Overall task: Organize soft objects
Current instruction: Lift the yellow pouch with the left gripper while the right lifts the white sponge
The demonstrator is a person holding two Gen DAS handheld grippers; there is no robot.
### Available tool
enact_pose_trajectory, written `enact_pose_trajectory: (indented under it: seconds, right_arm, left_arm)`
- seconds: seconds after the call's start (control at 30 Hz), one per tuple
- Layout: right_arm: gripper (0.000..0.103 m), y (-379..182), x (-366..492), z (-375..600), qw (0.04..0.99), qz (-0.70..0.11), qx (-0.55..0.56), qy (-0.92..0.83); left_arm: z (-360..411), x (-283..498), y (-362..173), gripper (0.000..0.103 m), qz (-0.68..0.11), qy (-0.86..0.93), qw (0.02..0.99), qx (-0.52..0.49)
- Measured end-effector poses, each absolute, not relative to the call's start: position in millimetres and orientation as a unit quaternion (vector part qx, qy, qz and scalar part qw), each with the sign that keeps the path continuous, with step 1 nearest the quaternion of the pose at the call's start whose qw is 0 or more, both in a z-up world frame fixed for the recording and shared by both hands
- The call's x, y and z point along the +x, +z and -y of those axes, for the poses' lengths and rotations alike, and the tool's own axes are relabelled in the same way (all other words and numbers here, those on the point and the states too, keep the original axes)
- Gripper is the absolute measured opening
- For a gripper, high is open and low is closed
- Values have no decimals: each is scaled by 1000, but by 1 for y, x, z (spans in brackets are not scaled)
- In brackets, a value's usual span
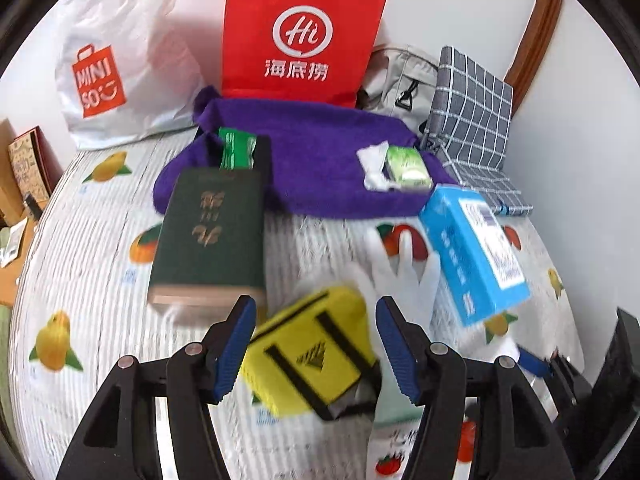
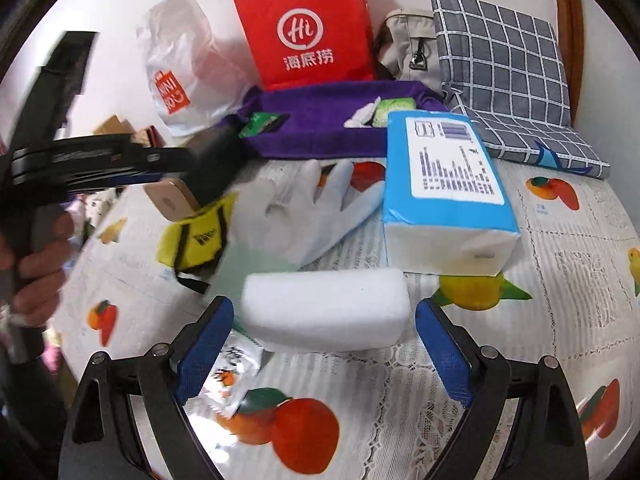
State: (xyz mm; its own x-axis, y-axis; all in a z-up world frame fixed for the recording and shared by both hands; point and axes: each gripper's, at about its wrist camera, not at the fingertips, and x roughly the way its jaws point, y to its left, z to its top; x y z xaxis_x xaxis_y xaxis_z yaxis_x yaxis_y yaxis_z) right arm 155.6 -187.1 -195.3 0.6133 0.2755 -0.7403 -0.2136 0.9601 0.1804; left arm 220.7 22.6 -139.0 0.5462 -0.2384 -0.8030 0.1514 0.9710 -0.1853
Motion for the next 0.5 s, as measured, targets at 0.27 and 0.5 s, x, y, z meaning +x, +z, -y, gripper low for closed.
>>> enact_pose_trajectory:
  seconds: [0.27, 0.5]
  right_arm:
    - [82, -215, 159, 191, 893, -426, 66, 129]
    - [82, -208, 141, 202, 905, -409, 51, 108]
  left_arm:
    - [-33, 203, -165, 60, -480, -90, 872, -41]
    - [-33, 210, -193, 60, -500, -64, 861, -67]
